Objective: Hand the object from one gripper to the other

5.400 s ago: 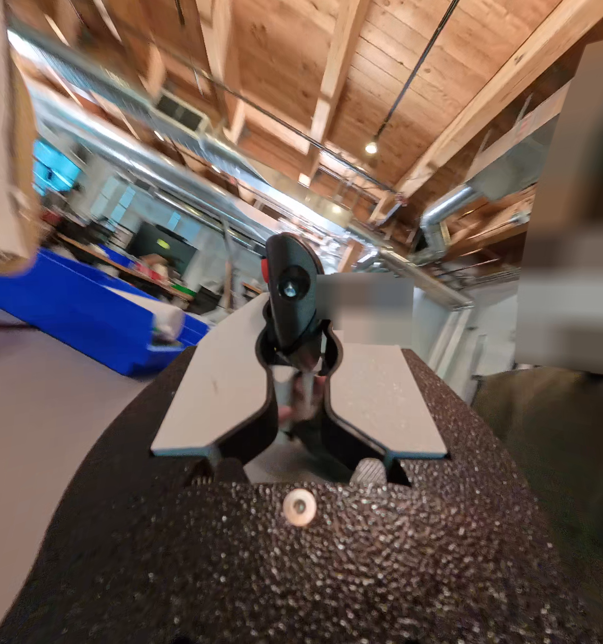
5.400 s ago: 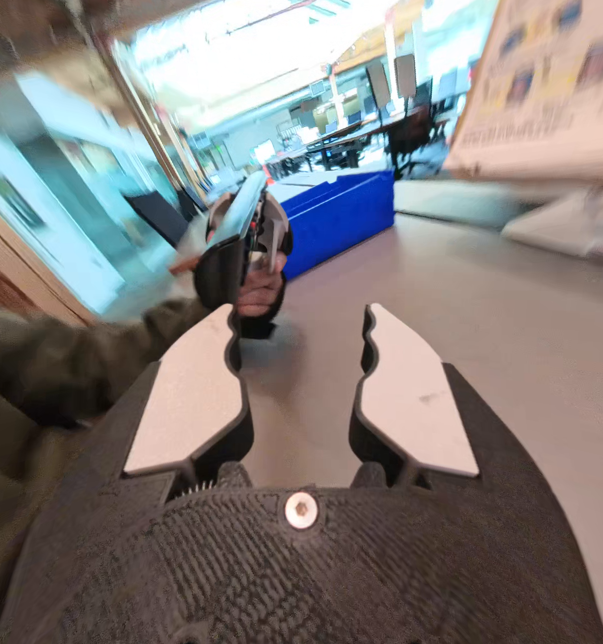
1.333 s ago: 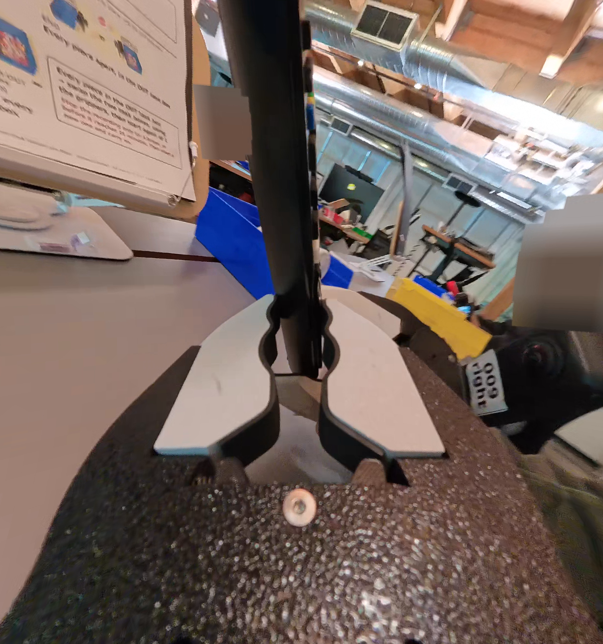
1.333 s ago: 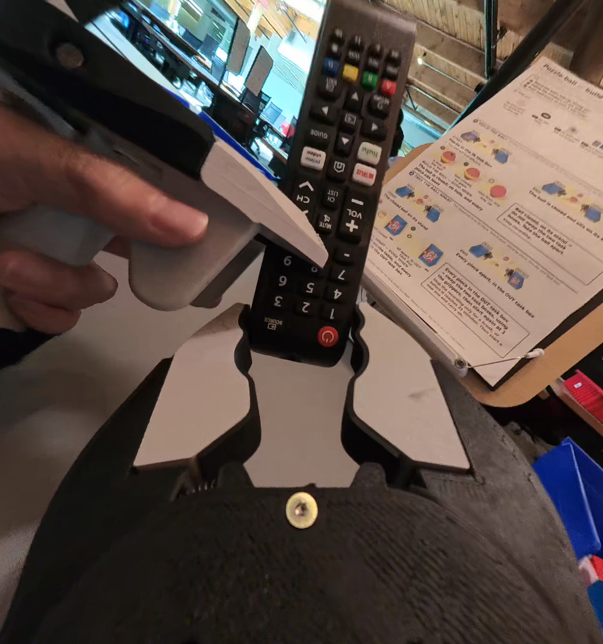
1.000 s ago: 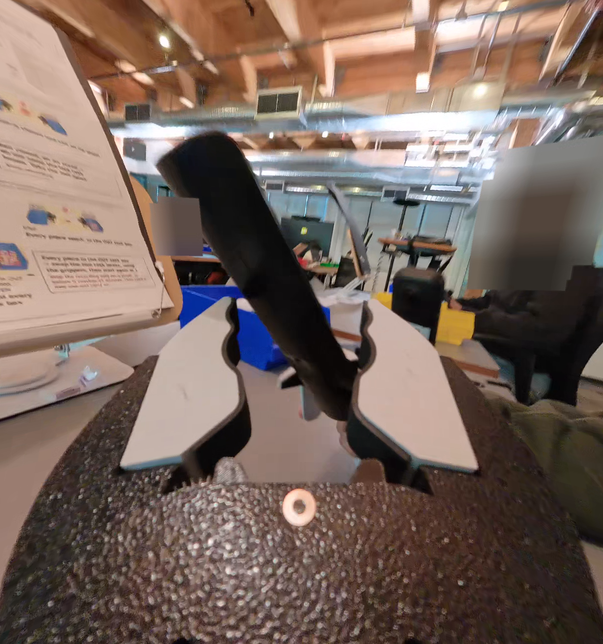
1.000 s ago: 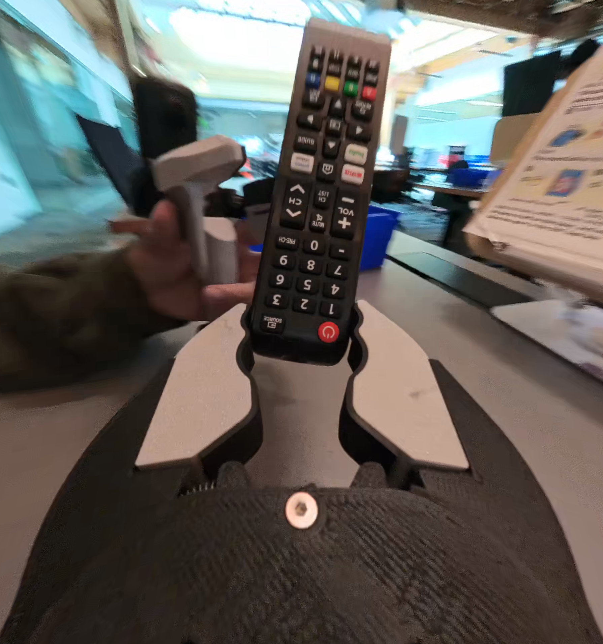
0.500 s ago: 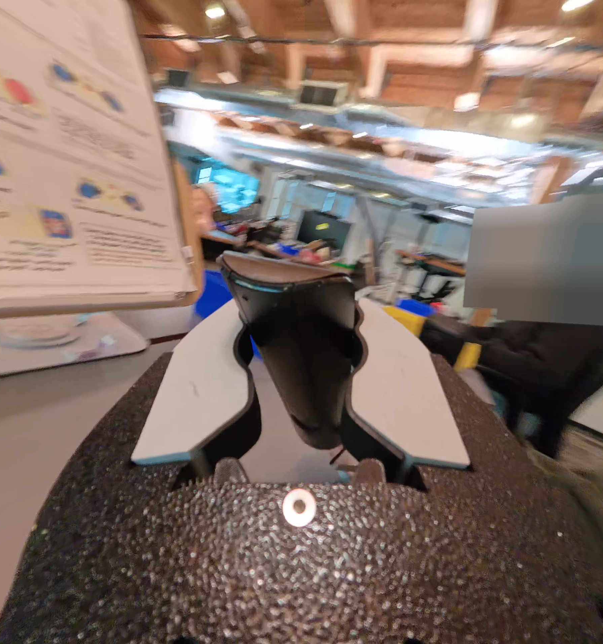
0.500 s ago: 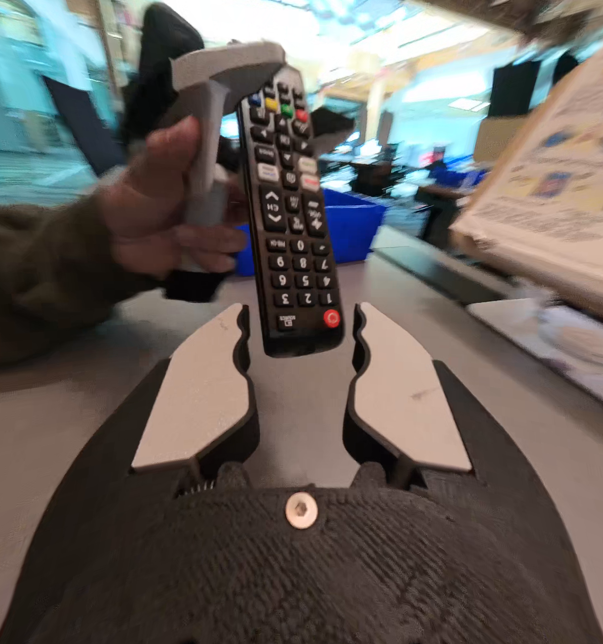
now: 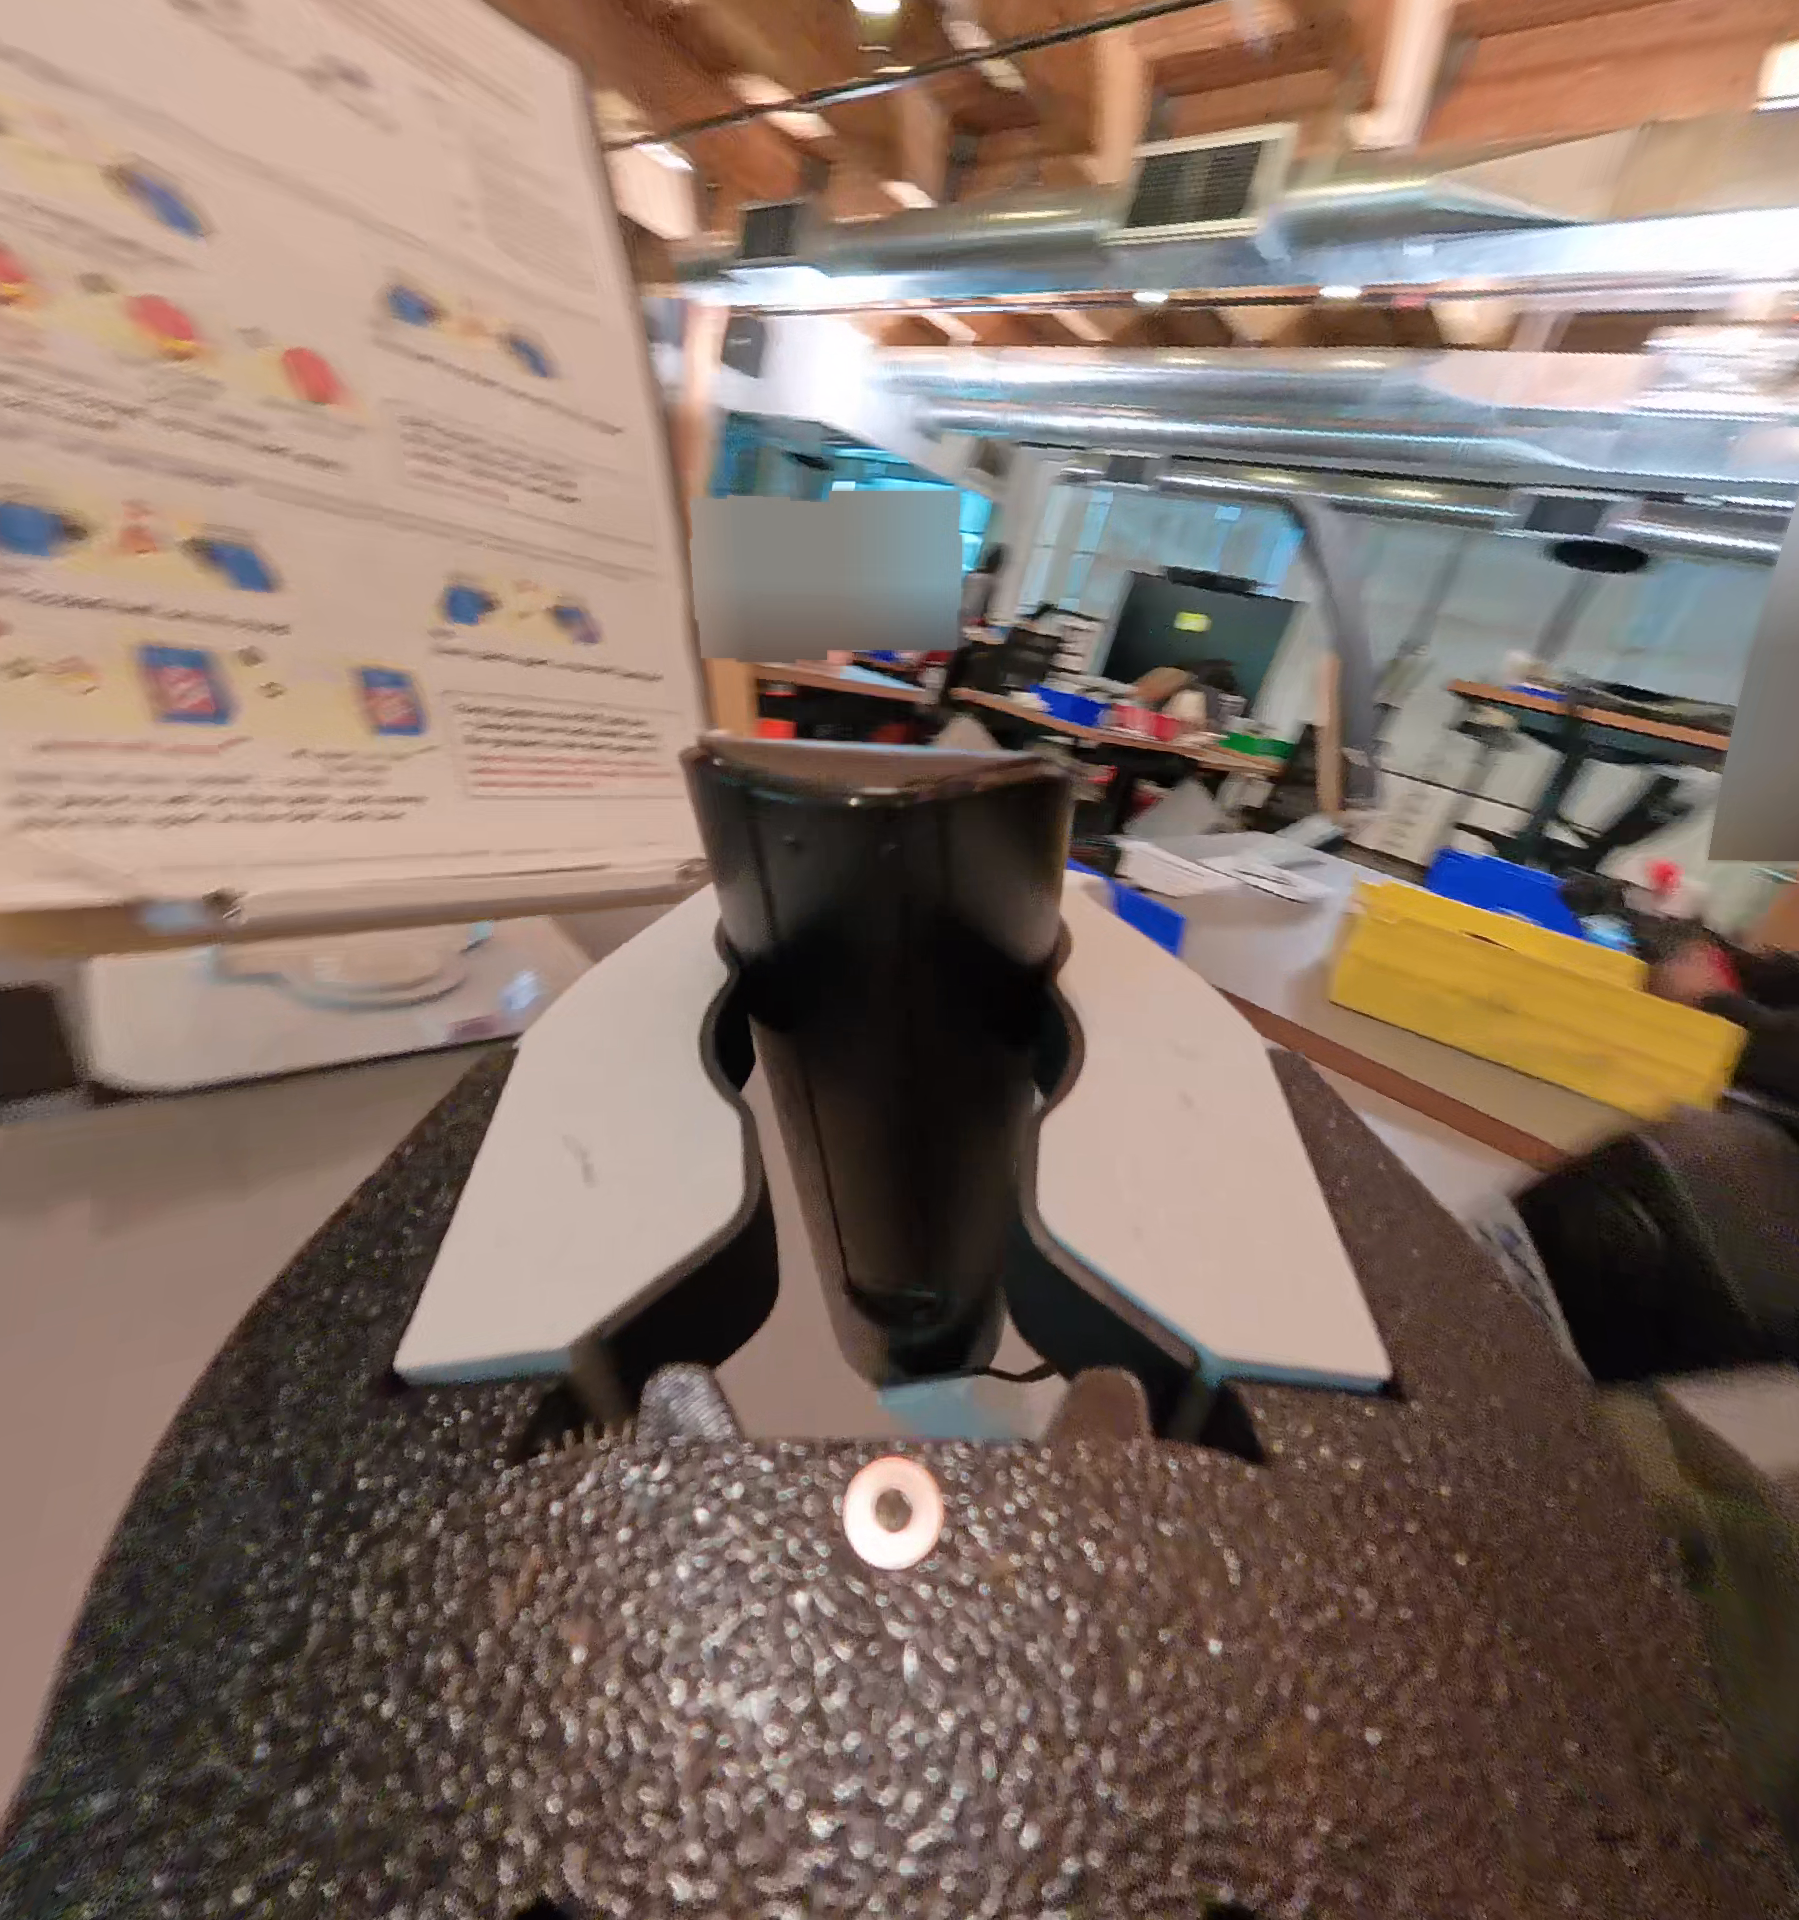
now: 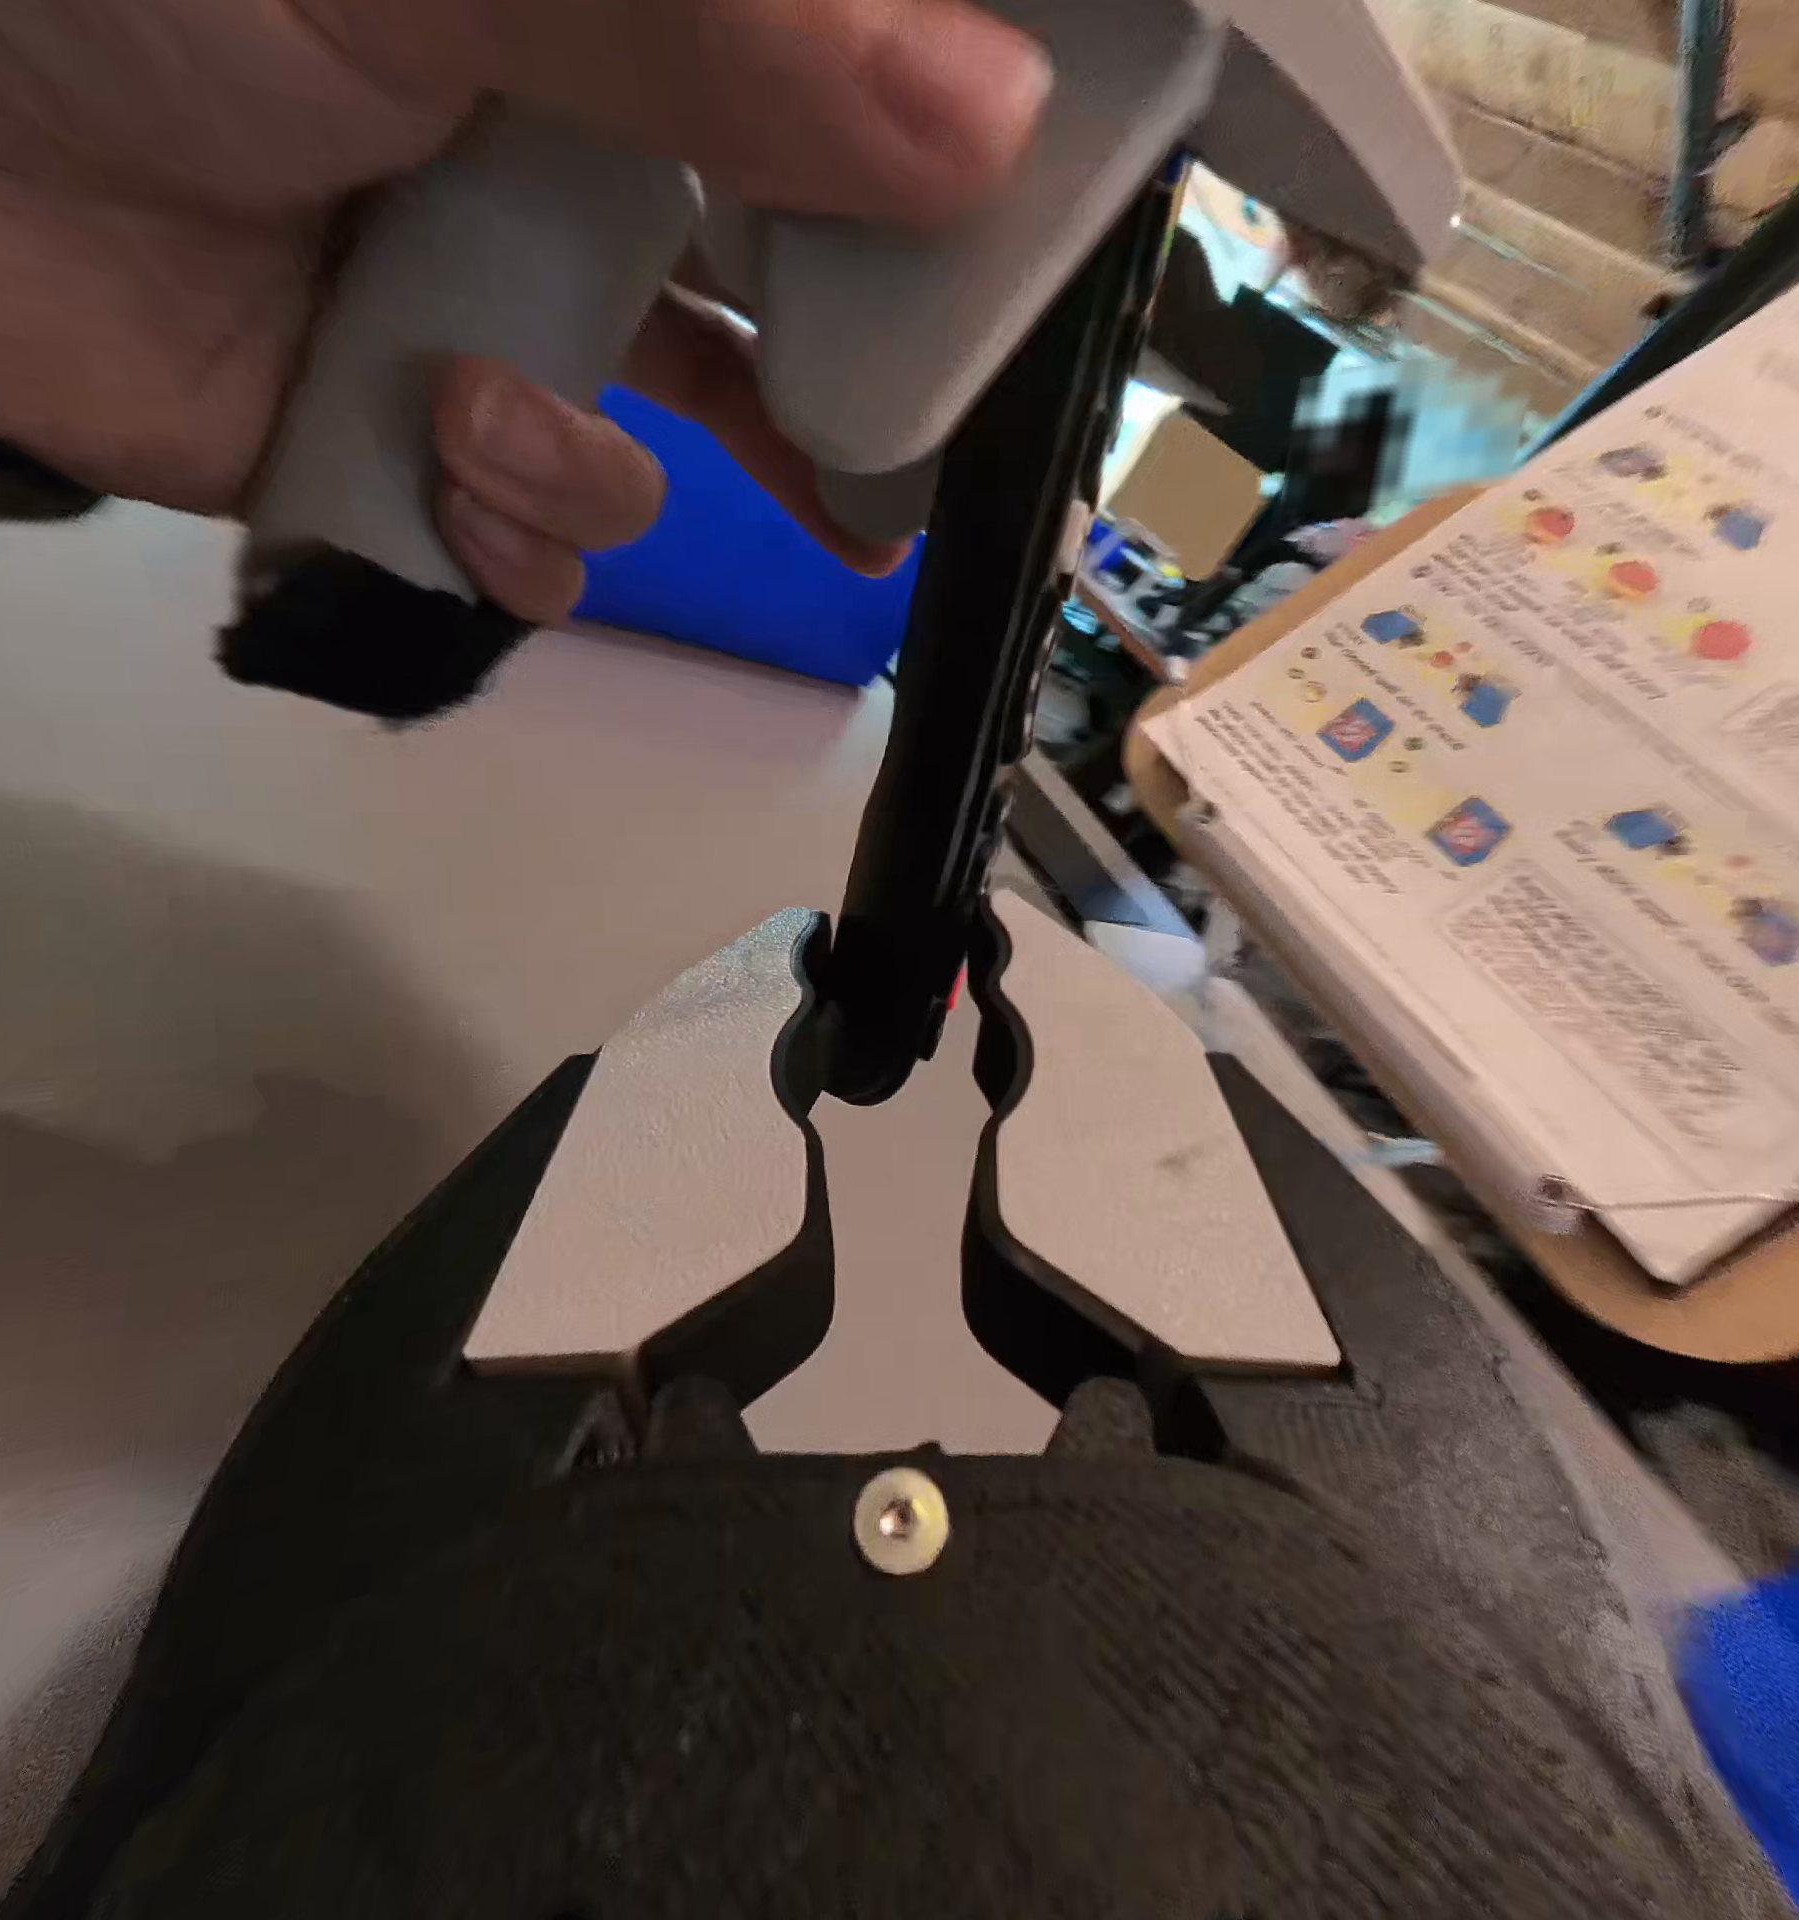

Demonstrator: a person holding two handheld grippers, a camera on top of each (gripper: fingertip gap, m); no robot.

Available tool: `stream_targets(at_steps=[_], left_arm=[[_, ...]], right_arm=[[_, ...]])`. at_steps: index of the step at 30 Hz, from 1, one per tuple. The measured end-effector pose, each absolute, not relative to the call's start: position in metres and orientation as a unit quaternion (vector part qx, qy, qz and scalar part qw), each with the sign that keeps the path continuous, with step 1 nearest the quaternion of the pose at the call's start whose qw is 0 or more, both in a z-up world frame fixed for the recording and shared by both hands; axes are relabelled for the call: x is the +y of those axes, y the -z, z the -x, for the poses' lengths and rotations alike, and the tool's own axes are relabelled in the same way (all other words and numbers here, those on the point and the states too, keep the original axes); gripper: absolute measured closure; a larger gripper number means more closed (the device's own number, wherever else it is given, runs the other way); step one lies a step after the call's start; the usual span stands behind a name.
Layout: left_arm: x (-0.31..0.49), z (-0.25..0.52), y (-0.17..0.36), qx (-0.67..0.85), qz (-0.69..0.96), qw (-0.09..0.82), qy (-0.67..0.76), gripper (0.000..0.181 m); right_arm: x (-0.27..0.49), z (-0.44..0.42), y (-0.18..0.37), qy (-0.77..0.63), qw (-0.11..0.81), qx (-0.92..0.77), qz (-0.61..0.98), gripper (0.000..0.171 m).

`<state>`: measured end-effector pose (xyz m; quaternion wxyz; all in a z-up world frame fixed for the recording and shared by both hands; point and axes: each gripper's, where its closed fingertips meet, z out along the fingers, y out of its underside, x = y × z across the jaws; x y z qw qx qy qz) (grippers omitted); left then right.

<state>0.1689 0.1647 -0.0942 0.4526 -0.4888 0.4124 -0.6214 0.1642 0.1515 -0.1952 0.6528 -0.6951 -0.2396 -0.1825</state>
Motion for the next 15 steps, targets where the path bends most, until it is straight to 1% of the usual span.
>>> stream_targets(at_steps=[2,4,5,7,9,11,14,15], left_arm=[[0.154,-0.165,0.087,0.457,0.429,0.438,0.644,0.124],[0.142,-0.156,0.083,0.501,0.369,0.411,0.666,0.117],[0.138,-0.149,0.082,0.52,0.341,0.391,0.678,0.116],[0.132,-0.135,0.086,0.551,0.305,0.342,0.697,0.123],[0.136,-0.13,0.089,0.556,0.301,0.316,0.707,0.127],[0.133,-0.125,0.086,0.548,0.286,0.293,0.729,0.137],[0.122,-0.12,0.088,0.557,0.27,0.253,0.743,0.14],[0.118,-0.119,0.09,0.57,0.259,0.249,0.739,0.151]], right_arm=[[0.147,-0.156,0.191,0.071,0.677,-0.228,0.696,0.146],[0.136,-0.144,0.184,-0.075,0.7,-0.211,0.678,0.148],[0.129,-0.138,0.178,-0.152,0.705,-0.207,0.661,0.148],[0.115,-0.133,0.166,-0.263,0.707,-0.201,0.625,0.148],[0.103,-0.129,0.161,-0.318,0.701,-0.218,0.599,0.148],[0.099,-0.123,0.162,-0.335,0.689,-0.236,0.598,0.149],[0.099,-0.111,0.171,-0.358,0.658,-0.25,0.613,0.148],[0.101,-0.108,0.175,-0.353,0.65,-0.255,0.622,0.148]])
